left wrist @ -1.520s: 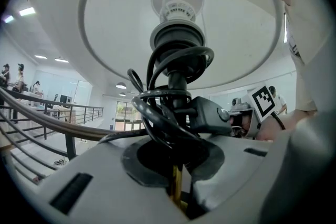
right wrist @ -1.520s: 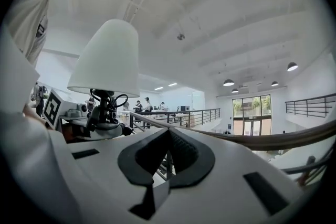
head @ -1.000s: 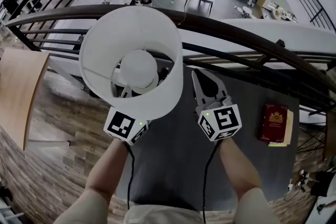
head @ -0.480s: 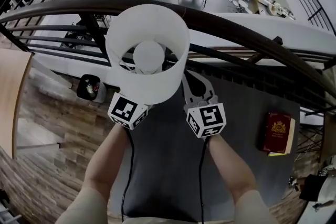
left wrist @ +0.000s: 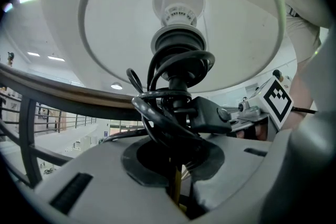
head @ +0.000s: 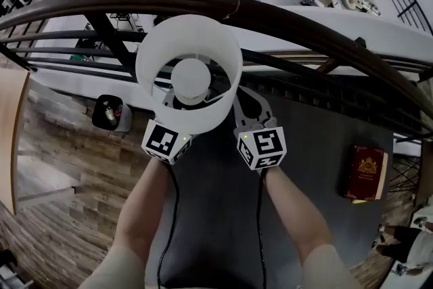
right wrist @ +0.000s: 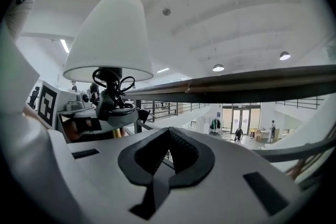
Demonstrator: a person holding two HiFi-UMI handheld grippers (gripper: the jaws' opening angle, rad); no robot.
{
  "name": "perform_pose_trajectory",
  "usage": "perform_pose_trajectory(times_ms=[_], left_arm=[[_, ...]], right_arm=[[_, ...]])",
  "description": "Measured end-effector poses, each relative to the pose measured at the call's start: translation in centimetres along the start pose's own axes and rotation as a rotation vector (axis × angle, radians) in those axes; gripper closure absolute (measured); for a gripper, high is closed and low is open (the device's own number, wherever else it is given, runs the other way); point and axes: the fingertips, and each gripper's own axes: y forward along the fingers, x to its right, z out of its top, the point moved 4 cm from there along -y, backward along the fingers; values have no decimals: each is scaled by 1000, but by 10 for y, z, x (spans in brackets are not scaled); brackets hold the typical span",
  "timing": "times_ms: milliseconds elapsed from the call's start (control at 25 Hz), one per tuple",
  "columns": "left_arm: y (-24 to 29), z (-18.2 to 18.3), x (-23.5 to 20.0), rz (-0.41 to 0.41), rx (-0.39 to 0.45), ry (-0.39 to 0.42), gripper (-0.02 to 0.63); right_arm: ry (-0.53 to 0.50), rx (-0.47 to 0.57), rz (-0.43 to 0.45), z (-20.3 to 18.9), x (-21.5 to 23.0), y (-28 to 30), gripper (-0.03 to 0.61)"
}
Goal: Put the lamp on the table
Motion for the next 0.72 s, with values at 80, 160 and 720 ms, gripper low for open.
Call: perform_pose_trajectory(times_ms=[80, 160, 720], left_arm=[[2, -9, 1, -6, -3, 3, 560], [4, -18, 4, -10, -15, 12, 560], [10, -39, 3, 52, -16, -3, 558]], right_arm=[[23, 2, -5, -7, 5, 4, 578], [45, 4, -11, -13, 9, 6, 578], [92, -21, -22, -41, 10, -1, 578]])
